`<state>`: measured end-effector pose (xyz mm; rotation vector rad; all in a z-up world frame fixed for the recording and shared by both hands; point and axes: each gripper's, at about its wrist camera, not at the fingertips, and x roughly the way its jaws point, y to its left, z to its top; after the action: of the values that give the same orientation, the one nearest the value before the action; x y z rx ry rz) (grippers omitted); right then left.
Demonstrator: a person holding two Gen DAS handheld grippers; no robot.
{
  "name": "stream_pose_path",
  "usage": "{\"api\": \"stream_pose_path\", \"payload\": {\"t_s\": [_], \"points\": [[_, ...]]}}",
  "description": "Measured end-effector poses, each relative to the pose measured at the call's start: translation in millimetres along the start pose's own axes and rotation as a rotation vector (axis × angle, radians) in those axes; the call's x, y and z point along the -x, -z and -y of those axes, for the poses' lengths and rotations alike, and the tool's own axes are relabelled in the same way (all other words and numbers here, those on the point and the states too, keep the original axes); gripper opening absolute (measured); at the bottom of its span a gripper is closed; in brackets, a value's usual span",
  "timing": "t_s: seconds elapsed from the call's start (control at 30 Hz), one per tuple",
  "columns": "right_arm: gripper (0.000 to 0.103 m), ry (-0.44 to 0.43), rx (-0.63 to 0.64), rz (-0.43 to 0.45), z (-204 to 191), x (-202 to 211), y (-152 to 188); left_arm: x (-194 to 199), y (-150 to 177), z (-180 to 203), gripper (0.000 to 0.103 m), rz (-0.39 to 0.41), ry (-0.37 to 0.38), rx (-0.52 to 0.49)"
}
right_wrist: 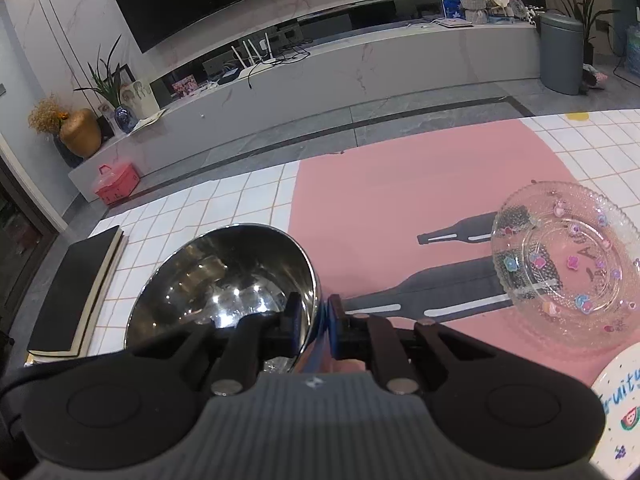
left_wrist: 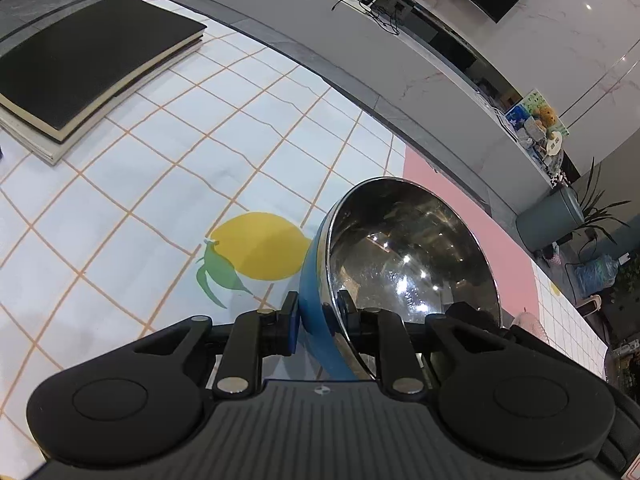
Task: Organize plates and bowls
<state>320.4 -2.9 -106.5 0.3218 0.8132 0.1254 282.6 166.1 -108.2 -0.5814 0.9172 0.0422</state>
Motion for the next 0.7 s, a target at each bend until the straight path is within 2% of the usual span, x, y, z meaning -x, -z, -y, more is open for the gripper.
{"api": "stream_pose_path", "payload": {"t_s": [0.17,0.4,0.7], "points": [[0.011,-0.016,0.001,0.015,-1,17,-1,18,1,12,0.021,0.028,-0.021,-0.043],[0.011,-0.056,-0.033,0.065,6,66,-3,60,9,38,0.02,0.109,-0.035,-0.123],[0.012,-0.1,-0.111,0.121,22,152,-4,126,35,65,0.021,0.166,0.023,-0.193]]}}
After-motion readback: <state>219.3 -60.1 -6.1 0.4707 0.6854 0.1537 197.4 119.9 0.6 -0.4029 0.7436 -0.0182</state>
